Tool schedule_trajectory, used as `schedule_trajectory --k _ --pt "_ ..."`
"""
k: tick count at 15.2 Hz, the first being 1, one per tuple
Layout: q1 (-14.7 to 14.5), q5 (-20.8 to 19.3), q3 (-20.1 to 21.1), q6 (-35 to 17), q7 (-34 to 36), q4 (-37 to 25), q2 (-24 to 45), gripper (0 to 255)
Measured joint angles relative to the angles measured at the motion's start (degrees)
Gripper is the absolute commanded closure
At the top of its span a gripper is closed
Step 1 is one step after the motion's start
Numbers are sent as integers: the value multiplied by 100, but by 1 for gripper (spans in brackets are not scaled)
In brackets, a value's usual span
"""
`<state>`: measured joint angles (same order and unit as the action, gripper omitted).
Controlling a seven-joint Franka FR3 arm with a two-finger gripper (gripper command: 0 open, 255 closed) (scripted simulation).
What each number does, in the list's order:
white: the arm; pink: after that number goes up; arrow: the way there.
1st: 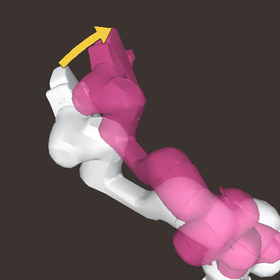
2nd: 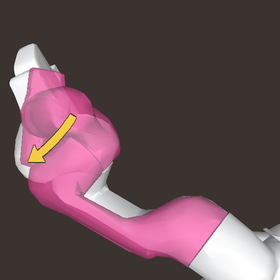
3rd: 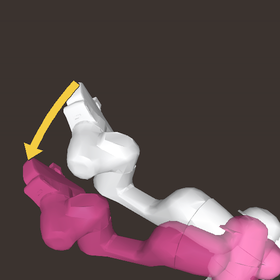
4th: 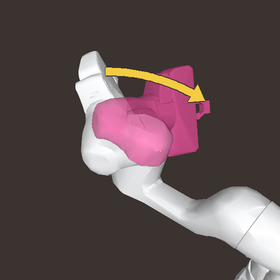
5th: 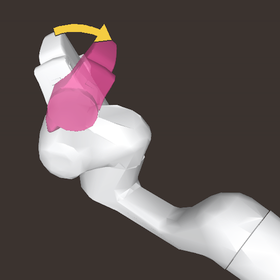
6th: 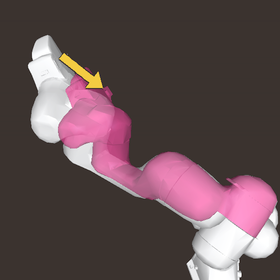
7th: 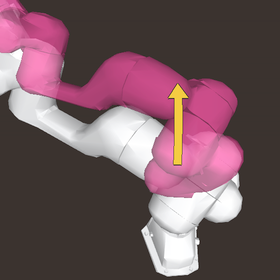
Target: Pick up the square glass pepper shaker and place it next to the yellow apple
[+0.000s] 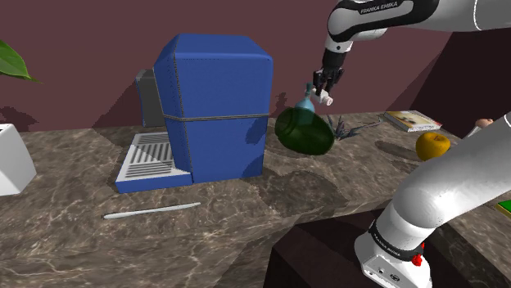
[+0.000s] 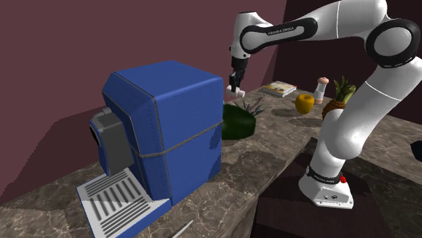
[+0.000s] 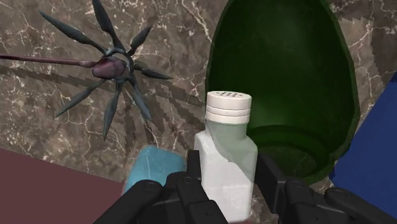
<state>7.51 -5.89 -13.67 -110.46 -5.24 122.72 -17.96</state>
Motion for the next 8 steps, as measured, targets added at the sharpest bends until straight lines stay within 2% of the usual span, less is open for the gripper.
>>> schedule_trajectory --k 8 --pt "464 -306 -704 57 -1008 400 -554 255"
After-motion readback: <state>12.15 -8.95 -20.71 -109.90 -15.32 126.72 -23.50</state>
